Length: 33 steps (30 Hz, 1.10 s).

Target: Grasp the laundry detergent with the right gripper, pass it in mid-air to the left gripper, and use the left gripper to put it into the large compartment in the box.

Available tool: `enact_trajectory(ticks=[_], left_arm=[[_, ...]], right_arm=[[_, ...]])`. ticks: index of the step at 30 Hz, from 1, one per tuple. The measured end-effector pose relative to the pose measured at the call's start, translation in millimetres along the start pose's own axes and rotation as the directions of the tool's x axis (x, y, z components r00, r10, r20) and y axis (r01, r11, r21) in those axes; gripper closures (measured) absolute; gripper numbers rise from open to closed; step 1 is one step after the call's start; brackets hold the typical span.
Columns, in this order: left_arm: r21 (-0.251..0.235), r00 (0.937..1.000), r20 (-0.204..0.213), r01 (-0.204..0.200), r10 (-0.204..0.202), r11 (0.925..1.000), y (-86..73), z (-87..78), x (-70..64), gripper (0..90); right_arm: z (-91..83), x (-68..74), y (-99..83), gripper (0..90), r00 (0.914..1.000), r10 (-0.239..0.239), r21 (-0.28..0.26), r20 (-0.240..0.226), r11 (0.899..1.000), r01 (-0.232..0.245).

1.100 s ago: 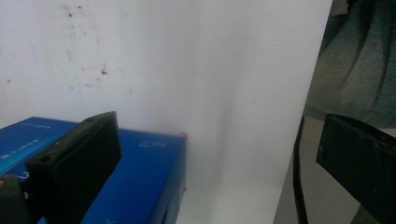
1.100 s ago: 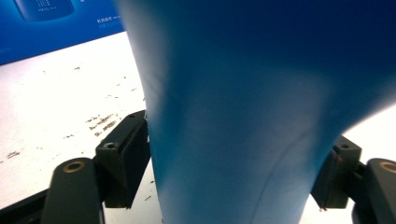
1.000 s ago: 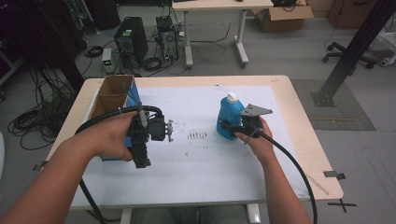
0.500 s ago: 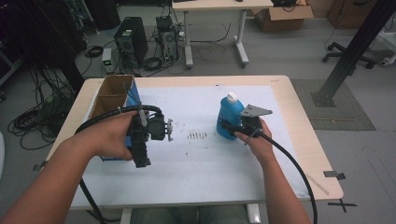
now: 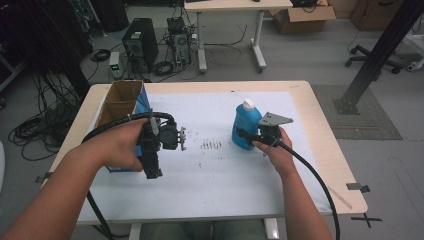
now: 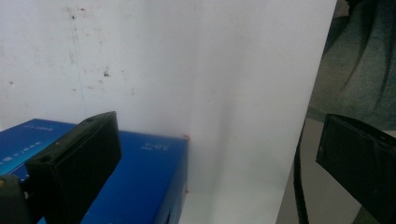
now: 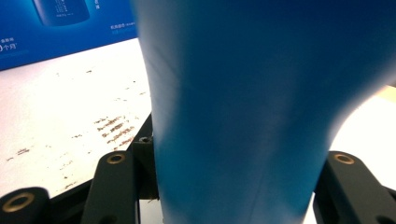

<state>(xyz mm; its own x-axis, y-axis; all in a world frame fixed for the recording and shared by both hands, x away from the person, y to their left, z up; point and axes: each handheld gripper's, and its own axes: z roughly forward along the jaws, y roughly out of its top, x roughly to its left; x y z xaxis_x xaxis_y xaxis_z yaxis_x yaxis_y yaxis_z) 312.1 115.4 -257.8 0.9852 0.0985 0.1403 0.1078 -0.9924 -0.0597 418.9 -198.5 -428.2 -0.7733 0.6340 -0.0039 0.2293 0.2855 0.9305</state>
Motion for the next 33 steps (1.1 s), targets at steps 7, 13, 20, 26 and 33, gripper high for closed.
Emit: enact_trajectory(ticks=[7,13,20,26,33], left_arm=[[-0.004,1.0000,-0.006,0.000,0.000,1.0000,0.6,-4.0,2.5,0.4],[-0.006,0.9999,-0.013,-0.001,0.001,1.0000,2.7,-8.8,4.8,0.4],[-0.016,0.9996,-0.024,-0.017,0.016,0.9997,10.7,-19.6,6.8,0.4],[-0.021,0.9992,-0.029,-0.029,0.028,0.9994,15.4,-25.5,8.2,0.4],[-0.034,0.9986,-0.026,-0.046,0.045,0.9984,22.4,-32.3,8.1,0.4]], right_arm=[[-8.3,4.6,9.9,45.6,0.9984,-0.033,-0.027,-0.046,0.999,0.031],[-23.1,8.4,26.0,45.6,0.9927,-0.080,-0.025,-0.090,0.997,0.078],[-44.6,23.0,41.7,45.4,0.9712,-0.120,0.008,-0.206,0.992,0.124],[-52.0,37.9,49.2,45.3,0.9452,-0.159,0.009,-0.285,0.986,0.168],[-53.5,61.6,57.0,44.8,0.8937,-0.203,-0.016,-0.400,0.977,0.214]])
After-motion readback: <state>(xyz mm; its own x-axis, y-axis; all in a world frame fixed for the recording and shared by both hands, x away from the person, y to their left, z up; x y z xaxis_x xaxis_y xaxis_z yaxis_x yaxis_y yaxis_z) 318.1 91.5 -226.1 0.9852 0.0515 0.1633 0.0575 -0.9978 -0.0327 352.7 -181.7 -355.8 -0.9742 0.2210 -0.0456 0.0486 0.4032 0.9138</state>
